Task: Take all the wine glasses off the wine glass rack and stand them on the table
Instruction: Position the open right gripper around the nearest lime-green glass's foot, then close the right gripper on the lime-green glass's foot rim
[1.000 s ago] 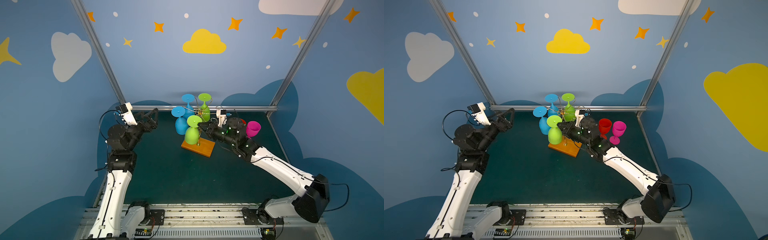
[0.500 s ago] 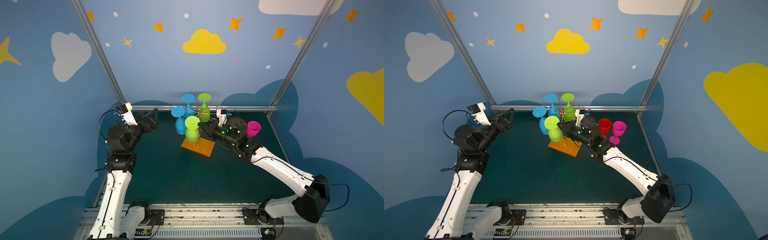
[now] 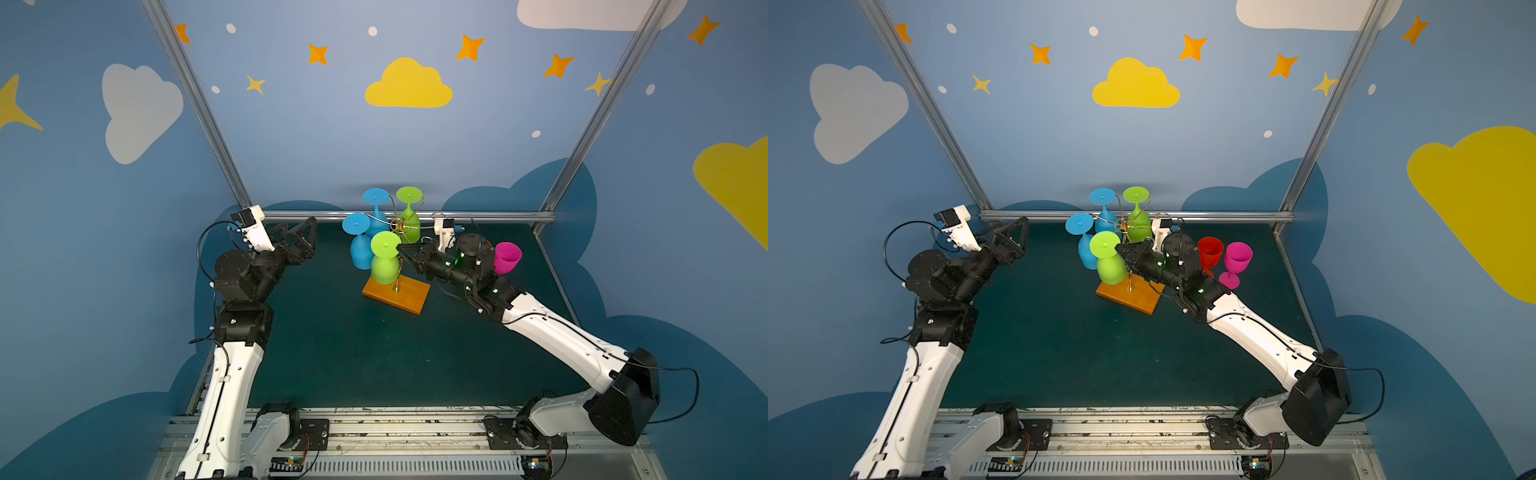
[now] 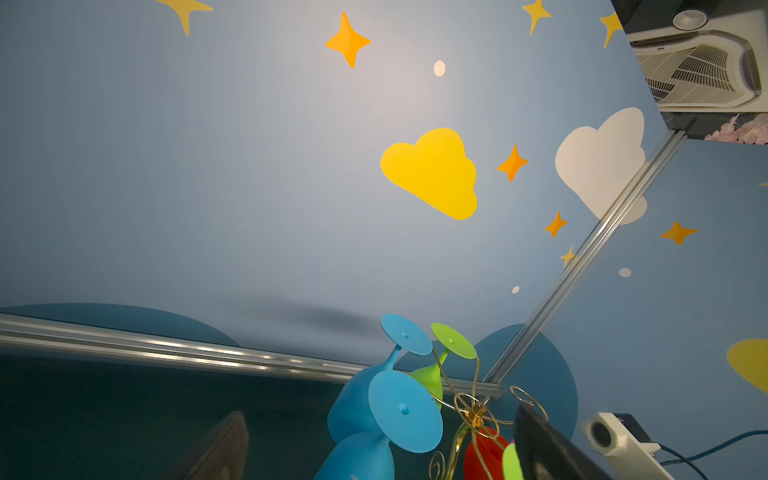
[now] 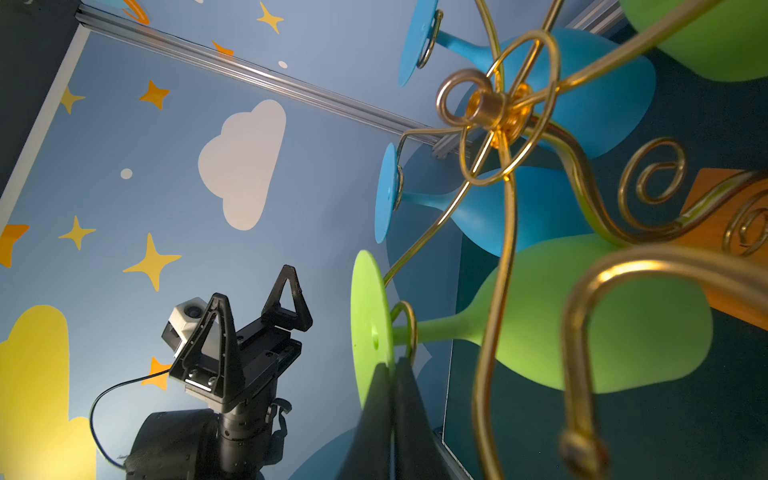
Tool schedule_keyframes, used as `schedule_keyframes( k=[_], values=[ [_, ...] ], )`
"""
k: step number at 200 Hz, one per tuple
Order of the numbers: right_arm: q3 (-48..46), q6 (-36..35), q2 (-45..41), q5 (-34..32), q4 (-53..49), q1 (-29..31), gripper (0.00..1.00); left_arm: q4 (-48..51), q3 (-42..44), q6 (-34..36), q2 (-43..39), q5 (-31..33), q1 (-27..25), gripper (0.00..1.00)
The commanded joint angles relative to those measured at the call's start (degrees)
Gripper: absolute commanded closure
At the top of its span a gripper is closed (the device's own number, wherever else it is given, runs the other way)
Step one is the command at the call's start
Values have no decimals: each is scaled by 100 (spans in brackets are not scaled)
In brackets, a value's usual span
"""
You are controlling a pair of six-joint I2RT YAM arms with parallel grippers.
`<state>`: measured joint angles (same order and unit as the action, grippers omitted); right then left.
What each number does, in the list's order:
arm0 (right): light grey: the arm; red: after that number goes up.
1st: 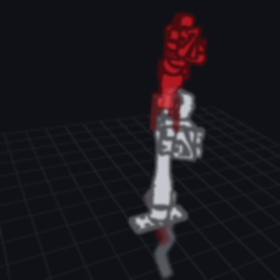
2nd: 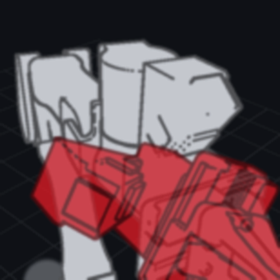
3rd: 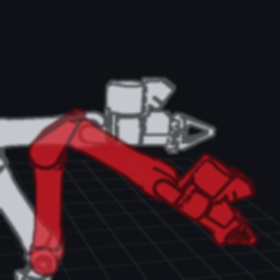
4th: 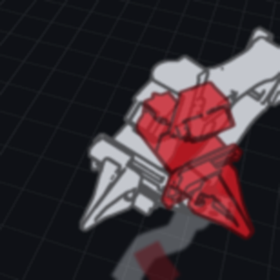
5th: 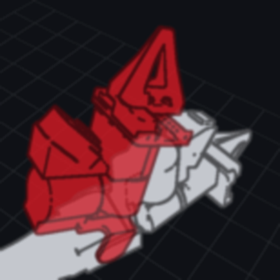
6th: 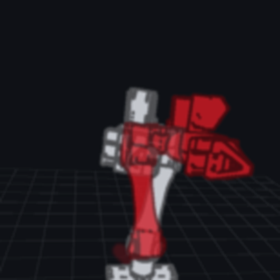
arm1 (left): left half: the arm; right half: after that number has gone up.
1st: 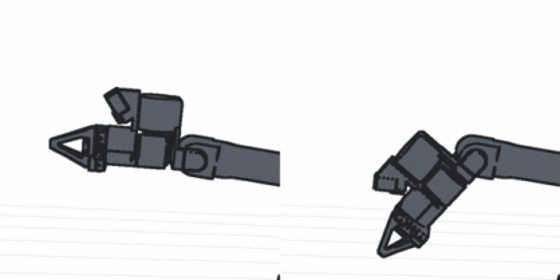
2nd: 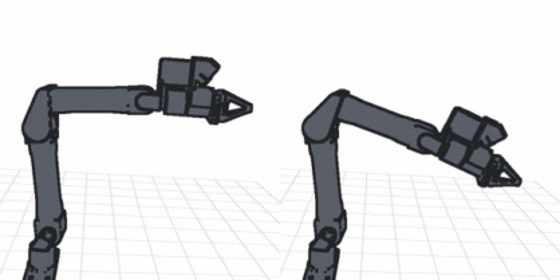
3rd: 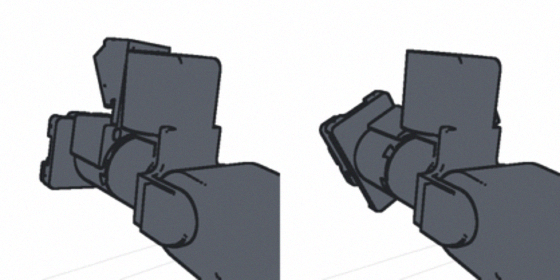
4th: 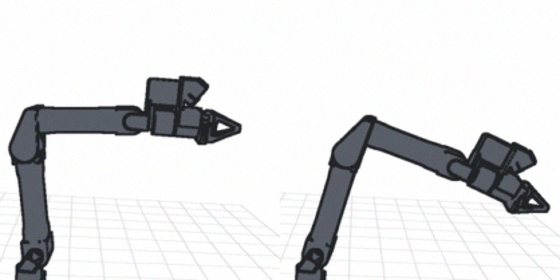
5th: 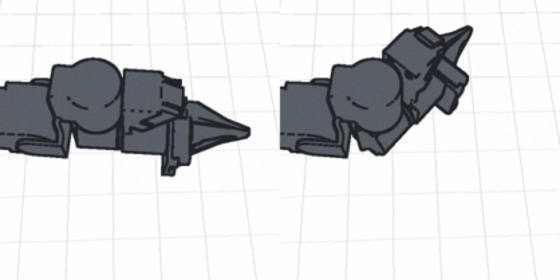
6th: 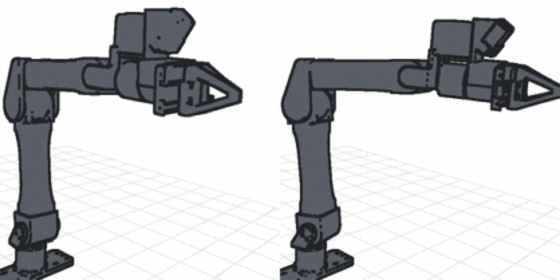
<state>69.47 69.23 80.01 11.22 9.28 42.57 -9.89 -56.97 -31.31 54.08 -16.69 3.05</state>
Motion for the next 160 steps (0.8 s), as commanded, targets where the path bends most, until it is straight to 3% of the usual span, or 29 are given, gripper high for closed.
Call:
schedule_keyframes(
  k=[1,160],
  values=[
    [287,-136,-207,-113,171,-92,100,-34,46,48,-81,13,-10,2],
    [525,-61,150,46,224,-136,100,-33,37,56,-74,43,-15,2]
  ],
)
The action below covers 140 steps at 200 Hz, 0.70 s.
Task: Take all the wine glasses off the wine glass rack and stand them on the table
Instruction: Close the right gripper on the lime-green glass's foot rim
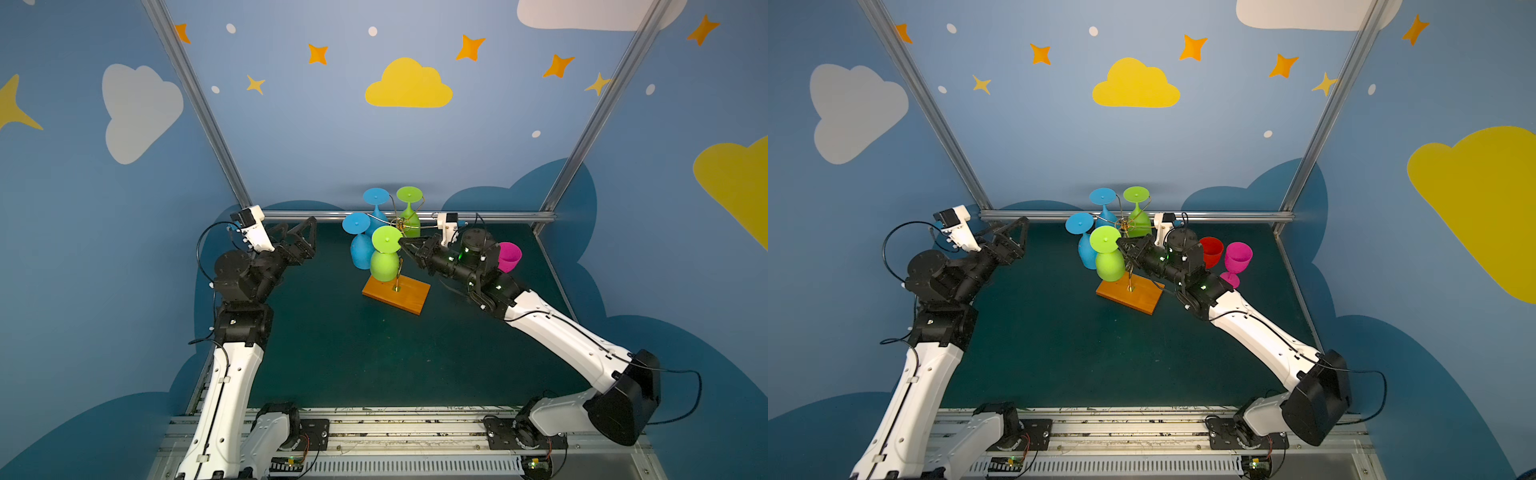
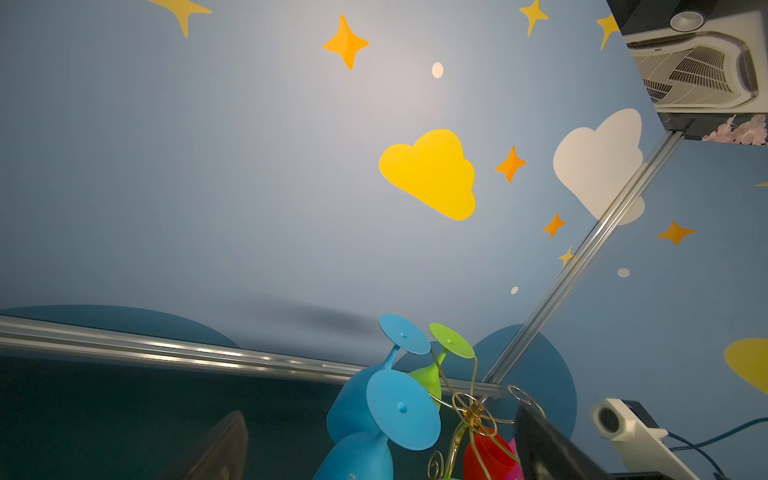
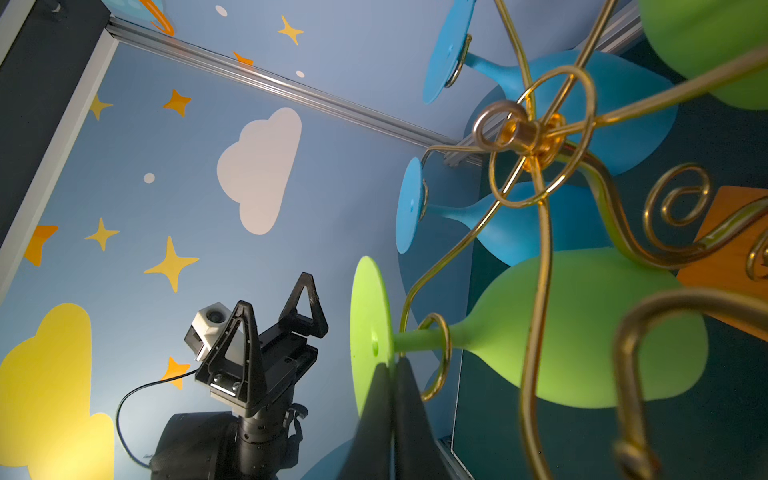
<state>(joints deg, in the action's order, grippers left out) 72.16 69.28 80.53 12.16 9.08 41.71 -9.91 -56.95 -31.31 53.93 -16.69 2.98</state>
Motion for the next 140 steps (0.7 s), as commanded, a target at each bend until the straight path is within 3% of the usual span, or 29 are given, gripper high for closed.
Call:
schedule_keyframes(
  k=[1,140],
  values=[
    [260,-64,105,-43,244,-50,100,-34,35,56,-59,43,-8,2],
    [419,-273,219,-75,46,222,100,-11,39,72,-76,52,-13,1]
  ],
)
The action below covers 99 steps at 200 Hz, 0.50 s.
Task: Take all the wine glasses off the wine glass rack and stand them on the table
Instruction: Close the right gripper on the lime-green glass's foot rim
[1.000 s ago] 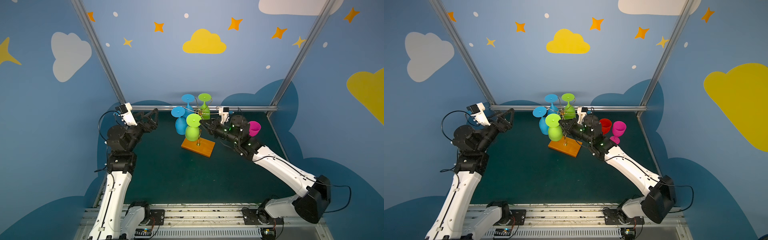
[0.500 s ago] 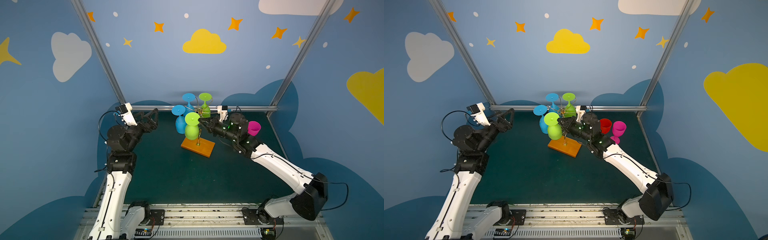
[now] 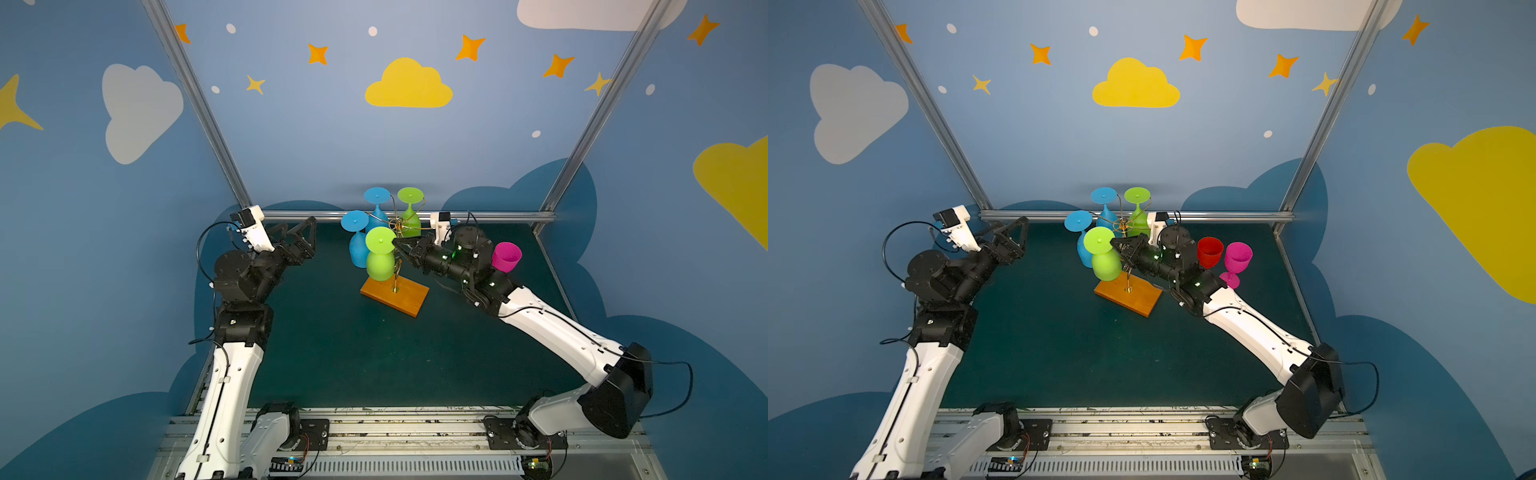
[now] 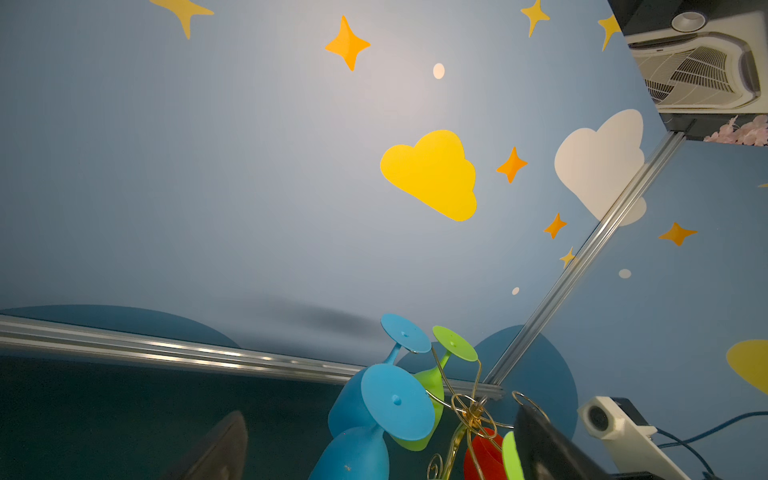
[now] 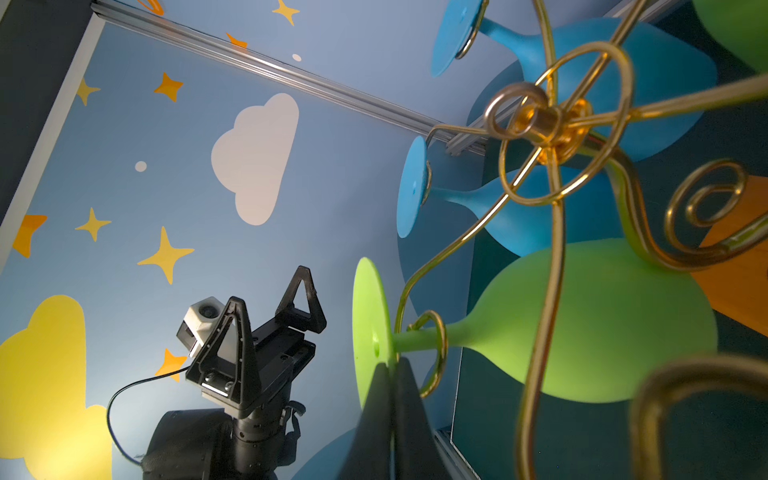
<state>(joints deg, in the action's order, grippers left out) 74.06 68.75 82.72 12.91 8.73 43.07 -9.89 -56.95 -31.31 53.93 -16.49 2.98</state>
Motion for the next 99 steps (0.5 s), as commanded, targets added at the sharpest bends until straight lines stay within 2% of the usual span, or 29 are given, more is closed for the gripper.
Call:
schedule_keyframes(
  k=[1,99],
  values=[
    [226,-221,-5,-153,79,92,100,-13,41,72,-76,32,-11,1],
    [415,-614,-23,-367,-344,319,100,13,36,73,-148,53,-9,1]
  ],
)
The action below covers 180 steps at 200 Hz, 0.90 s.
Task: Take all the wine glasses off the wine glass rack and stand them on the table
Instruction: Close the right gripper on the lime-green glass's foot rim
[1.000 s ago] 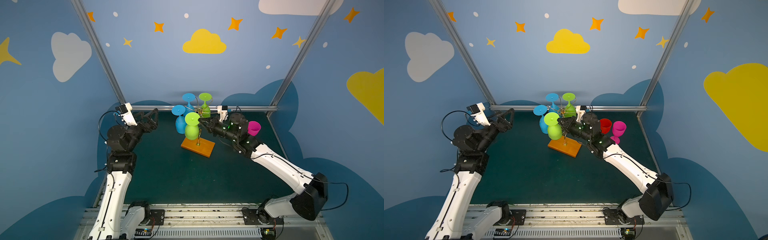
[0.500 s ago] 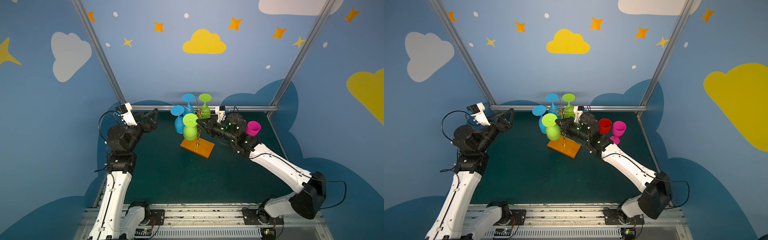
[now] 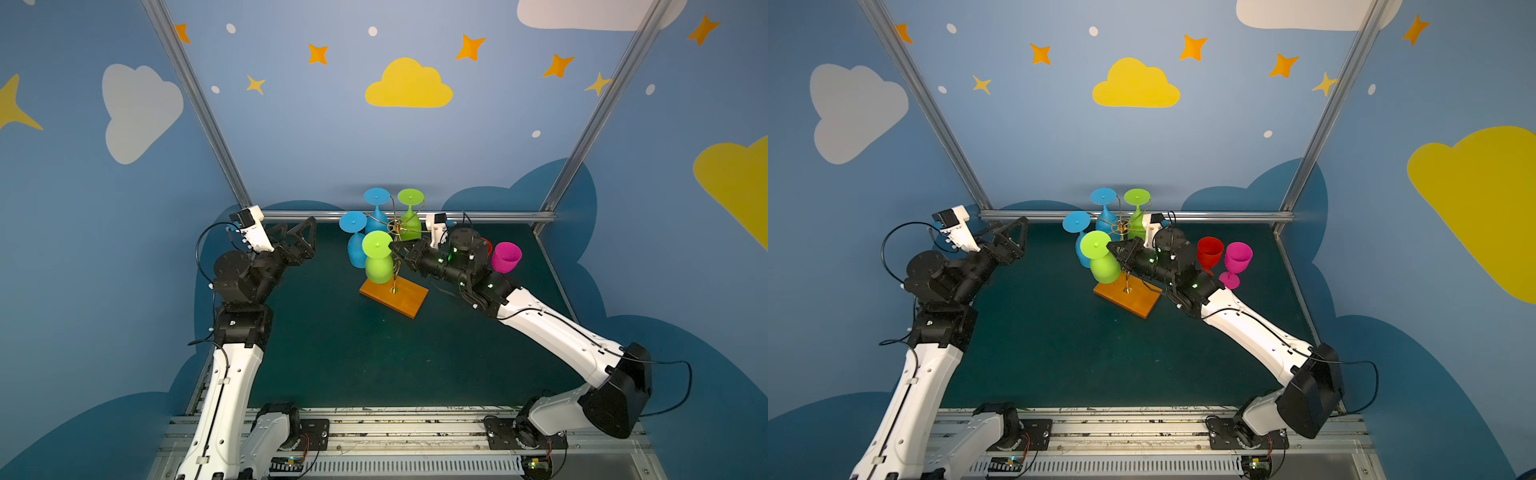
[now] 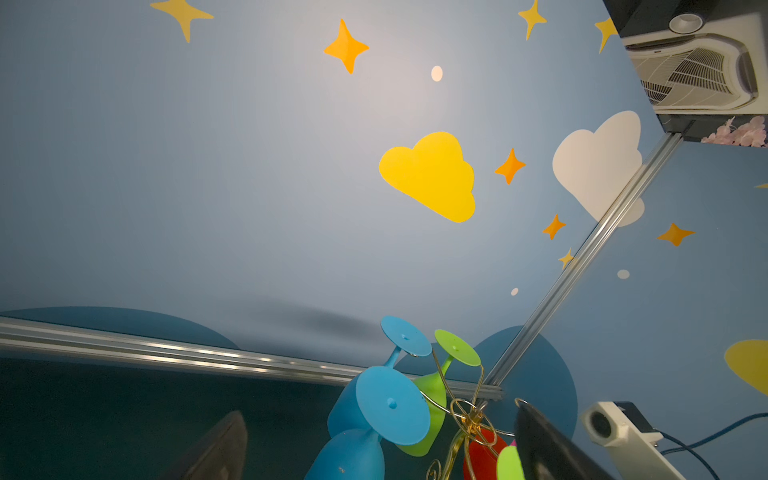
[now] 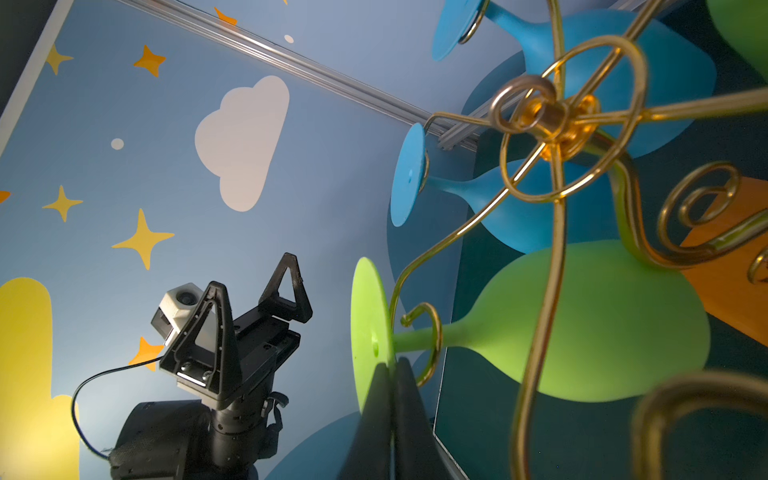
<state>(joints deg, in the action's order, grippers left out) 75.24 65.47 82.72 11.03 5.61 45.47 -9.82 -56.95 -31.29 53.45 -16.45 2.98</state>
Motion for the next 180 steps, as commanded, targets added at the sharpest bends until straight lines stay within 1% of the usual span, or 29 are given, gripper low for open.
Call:
schedule_keyframes(
  k=[1,180],
  values=[
    [297,-288,-21,-180,-32,81,100,7,35,70,-99,42,-8,1],
    [660,-395,359,-214,-66,24,100,25,48,87,-131,59,-10,1]
  ],
)
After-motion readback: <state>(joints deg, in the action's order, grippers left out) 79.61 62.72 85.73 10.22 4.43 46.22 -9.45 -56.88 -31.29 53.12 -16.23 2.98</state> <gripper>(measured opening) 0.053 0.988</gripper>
